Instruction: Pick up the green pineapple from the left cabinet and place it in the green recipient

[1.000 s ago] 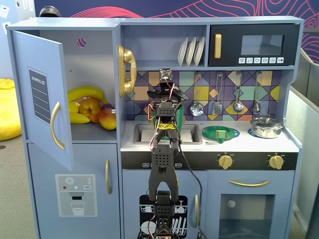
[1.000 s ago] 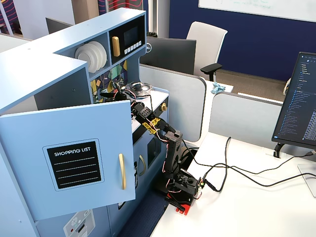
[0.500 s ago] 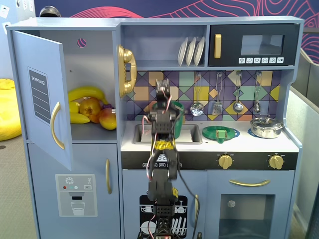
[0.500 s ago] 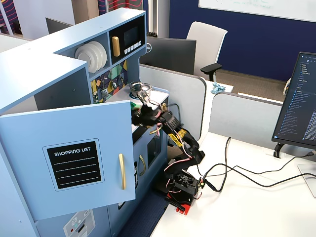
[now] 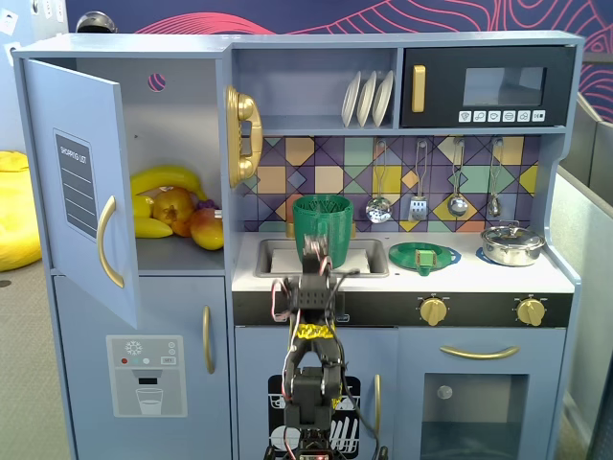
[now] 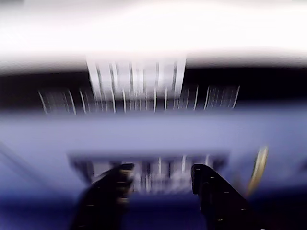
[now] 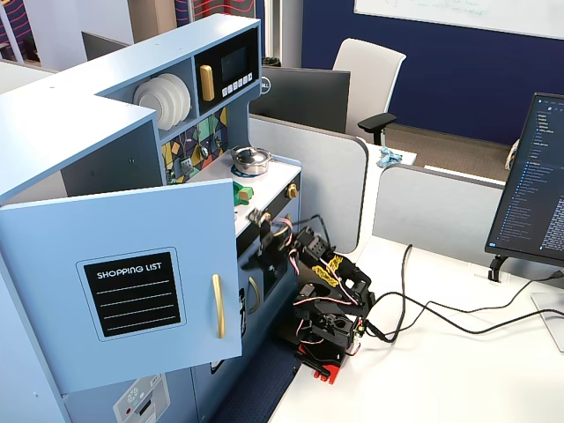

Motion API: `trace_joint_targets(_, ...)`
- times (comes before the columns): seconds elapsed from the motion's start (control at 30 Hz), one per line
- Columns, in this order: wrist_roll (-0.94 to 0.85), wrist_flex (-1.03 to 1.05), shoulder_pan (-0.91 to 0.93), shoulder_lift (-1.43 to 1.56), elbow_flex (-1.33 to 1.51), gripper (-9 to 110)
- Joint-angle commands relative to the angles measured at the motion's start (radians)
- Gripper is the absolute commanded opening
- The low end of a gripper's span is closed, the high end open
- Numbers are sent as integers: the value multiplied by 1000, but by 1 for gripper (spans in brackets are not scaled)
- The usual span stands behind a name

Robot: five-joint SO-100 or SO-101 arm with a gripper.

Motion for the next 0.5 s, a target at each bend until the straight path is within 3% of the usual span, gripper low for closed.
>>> trace_joint_targets(0.0, 71, -5, -12, 61, 143, 0)
trace_joint_targets(0.23, 150, -6, 17, 172, 410, 0)
trace_joint_targets(0.47, 137, 149, 37, 304, 557, 0)
